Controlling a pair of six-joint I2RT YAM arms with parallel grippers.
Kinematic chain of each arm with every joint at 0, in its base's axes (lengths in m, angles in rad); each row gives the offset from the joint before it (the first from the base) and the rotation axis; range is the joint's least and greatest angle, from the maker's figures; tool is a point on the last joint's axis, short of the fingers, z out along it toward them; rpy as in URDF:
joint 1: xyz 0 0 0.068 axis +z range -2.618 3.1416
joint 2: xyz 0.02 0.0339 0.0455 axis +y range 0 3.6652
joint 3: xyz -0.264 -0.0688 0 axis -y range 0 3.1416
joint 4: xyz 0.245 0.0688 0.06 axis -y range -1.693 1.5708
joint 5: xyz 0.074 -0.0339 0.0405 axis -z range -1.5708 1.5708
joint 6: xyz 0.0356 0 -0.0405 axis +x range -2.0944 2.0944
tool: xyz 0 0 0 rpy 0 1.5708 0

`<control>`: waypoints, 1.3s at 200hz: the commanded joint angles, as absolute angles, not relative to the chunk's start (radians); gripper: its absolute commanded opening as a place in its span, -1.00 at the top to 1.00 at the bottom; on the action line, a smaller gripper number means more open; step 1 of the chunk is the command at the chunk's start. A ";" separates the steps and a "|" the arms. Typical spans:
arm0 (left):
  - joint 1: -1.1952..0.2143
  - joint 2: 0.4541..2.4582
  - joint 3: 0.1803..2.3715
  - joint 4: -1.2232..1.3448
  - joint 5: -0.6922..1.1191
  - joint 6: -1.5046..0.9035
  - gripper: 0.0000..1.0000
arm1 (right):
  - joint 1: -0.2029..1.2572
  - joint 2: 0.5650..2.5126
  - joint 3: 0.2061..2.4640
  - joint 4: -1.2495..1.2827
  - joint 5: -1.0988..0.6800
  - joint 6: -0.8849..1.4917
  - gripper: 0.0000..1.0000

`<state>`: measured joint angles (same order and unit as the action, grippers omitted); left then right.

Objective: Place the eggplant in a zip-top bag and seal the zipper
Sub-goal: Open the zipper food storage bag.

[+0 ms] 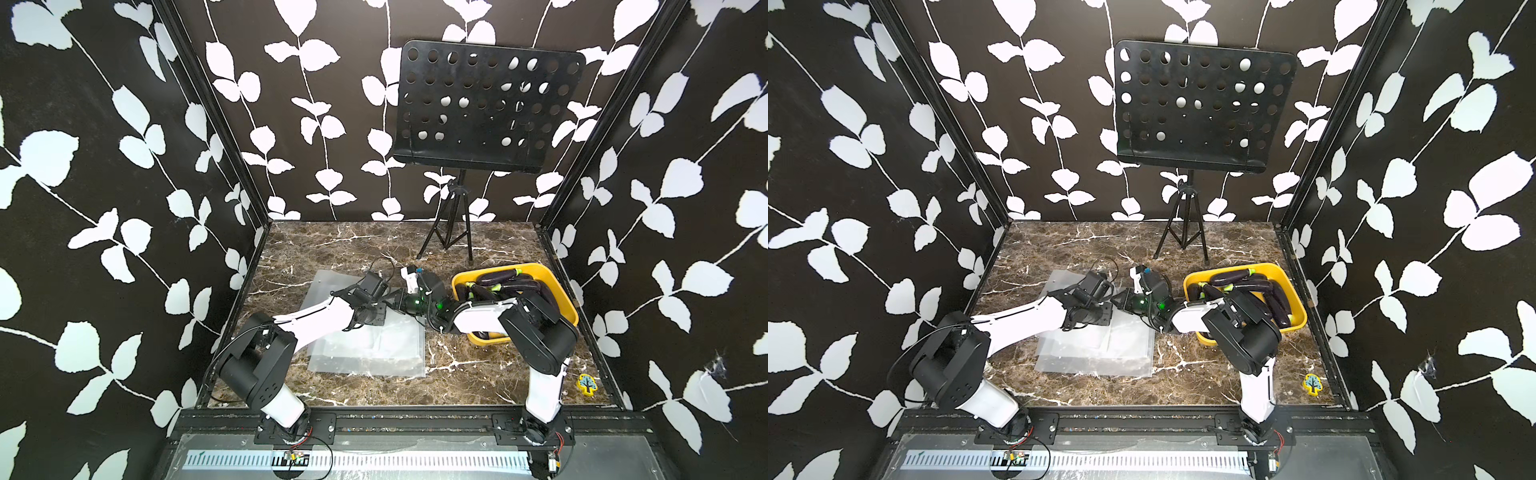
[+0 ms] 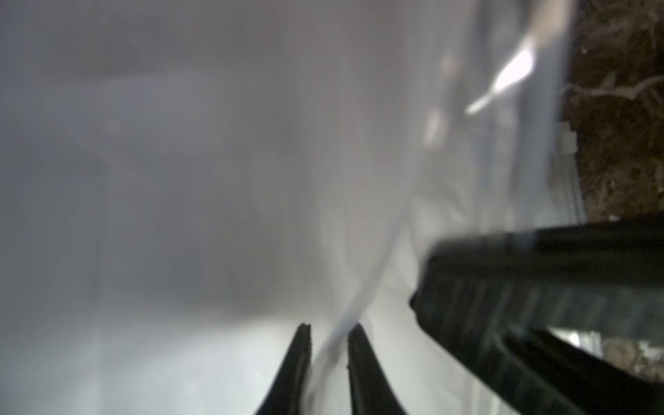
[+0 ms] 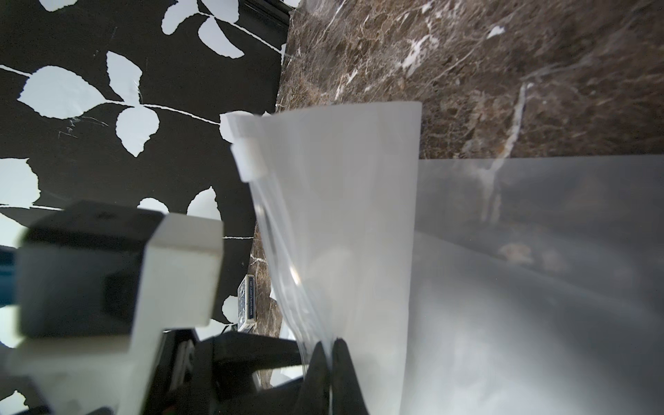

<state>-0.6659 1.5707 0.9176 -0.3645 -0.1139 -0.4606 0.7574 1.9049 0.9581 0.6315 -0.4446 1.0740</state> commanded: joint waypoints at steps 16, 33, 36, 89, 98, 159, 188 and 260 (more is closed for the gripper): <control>-0.663 1.525 0.929 -0.348 -0.120 -0.455 1.00 | 0.758 1.865 0.942 0.622 -0.414 1.078 1.00; -0.662 1.495 0.952 -0.381 -0.144 -0.429 1.00 | 0.749 1.855 0.936 0.563 -0.392 1.048 1.00; -0.663 1.490 0.957 -0.390 -0.147 -0.422 1.00 | 0.749 1.853 0.936 0.551 -0.388 1.043 1.00; -0.663 1.475 1.129 -0.634 -0.143 -0.324 1.00 | 0.739 1.829 0.951 0.355 -0.285 0.919 1.00; -0.663 1.479 1.152 -0.667 -0.109 -0.321 1.00 | 0.735 1.838 0.962 0.354 -0.293 0.914 1.00; -0.668 1.446 1.180 -0.758 -0.115 -0.412 1.00 | 0.700 1.856 1.017 0.331 -0.294 0.891 1.00; -0.678 1.446 1.087 -0.617 -0.049 -0.529 1.00 | 0.699 1.801 0.995 0.326 -0.290 0.855 0.84; -0.695 1.494 1.107 -0.534 -0.063 -0.521 1.00 | 0.737 1.778 1.019 0.262 -0.336 0.795 0.45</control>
<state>-0.6926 1.4853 1.0912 -0.5571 -0.0666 -0.5198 0.7132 1.7836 0.9939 0.2932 -0.3241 0.8242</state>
